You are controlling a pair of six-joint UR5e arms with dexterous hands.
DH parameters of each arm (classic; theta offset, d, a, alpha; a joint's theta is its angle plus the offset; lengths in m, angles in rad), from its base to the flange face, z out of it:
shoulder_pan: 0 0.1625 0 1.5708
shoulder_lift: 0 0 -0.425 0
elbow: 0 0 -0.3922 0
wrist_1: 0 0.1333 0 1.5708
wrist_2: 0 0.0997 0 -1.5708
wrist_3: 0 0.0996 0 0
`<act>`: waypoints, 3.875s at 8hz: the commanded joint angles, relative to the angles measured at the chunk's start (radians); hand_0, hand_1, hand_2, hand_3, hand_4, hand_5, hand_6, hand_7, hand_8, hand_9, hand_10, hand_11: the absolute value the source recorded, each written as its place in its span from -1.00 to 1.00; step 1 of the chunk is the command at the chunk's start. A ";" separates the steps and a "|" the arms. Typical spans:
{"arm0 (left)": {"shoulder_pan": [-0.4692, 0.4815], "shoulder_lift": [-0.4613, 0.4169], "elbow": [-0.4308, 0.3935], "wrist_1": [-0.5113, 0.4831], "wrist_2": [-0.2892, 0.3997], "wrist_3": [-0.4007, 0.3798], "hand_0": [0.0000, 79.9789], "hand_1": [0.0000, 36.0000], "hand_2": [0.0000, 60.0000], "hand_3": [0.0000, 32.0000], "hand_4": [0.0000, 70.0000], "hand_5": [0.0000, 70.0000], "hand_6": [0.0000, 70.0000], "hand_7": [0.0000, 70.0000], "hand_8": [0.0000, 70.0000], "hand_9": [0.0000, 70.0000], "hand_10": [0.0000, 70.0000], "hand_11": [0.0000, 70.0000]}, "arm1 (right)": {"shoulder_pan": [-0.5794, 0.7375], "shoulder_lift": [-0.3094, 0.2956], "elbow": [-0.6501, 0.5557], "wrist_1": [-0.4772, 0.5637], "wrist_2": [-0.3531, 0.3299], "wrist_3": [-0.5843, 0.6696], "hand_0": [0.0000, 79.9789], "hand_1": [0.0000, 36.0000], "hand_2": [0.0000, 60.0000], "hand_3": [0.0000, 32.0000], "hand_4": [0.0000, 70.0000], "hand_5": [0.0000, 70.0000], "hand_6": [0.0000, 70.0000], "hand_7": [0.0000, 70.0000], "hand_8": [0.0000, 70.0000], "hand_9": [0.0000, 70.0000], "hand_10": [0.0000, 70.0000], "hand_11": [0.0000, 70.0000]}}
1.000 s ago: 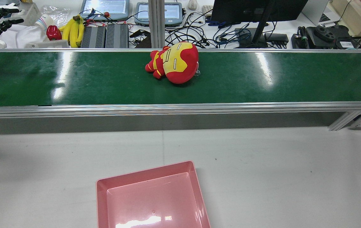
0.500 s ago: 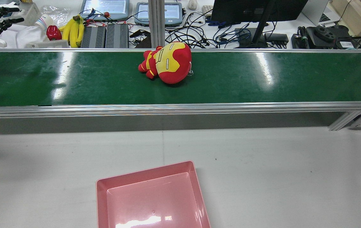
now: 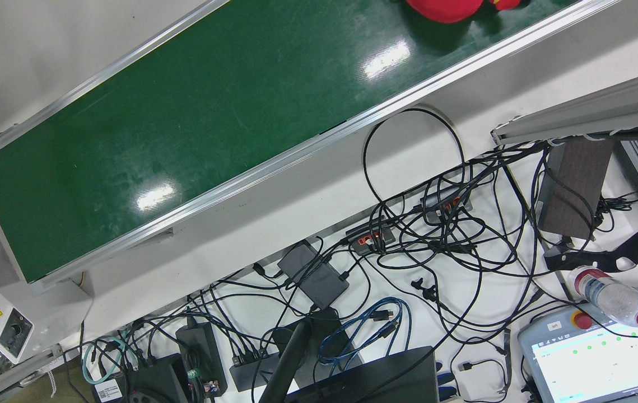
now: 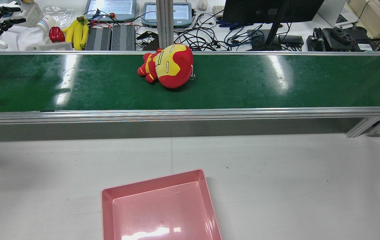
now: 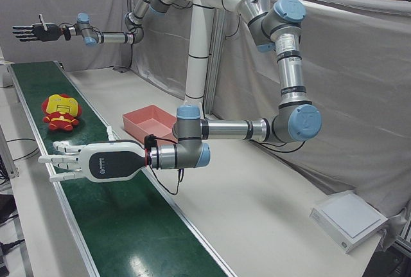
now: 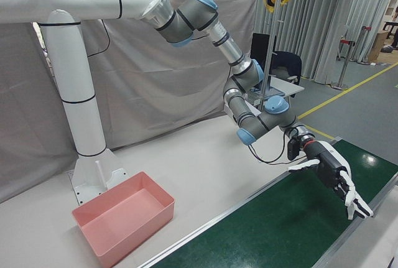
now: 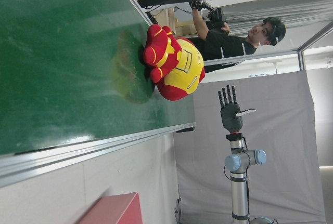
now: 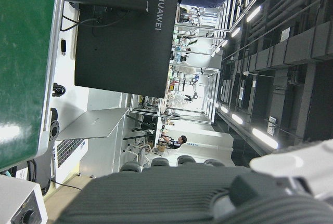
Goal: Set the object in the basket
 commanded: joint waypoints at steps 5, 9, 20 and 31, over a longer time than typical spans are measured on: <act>0.000 0.004 0.000 0.002 0.003 0.005 0.47 0.02 -1.00 -1.00 -0.59 -0.28 -0.86 -0.87 -0.67 -0.49 -1.00 -1.00 | 0.002 0.000 0.000 0.000 0.000 0.000 -1.00 -1.00 -1.00 -1.00 -1.00 -1.00 -1.00 -1.00 -1.00 -1.00 -1.00 -1.00; -0.012 0.009 -0.001 0.002 0.005 0.003 0.43 -0.03 -1.00 -1.00 -0.62 -0.28 -0.87 -0.88 -0.69 -0.51 -1.00 -1.00 | 0.000 0.000 -0.002 0.000 0.000 0.000 -1.00 -1.00 -1.00 -1.00 -1.00 -1.00 -1.00 -1.00 -1.00 -1.00 -1.00 -1.00; 0.002 0.002 -0.009 0.014 0.000 0.009 0.57 0.11 -1.00 -1.00 -0.60 -0.35 -0.85 -0.87 -0.69 -0.51 -1.00 -1.00 | 0.000 0.000 0.000 0.000 0.000 0.000 -1.00 -1.00 -1.00 -1.00 -1.00 -1.00 -1.00 -1.00 -1.00 -1.00 -1.00 -1.00; 0.053 -0.065 -0.107 0.271 0.000 0.364 0.56 0.01 -1.00 -1.00 -0.60 -0.33 -0.87 -0.89 -0.69 -0.51 -1.00 -1.00 | 0.000 0.000 0.000 0.000 0.000 0.000 -1.00 -1.00 -1.00 -1.00 -1.00 -1.00 -1.00 -1.00 -1.00 -1.00 -1.00 -1.00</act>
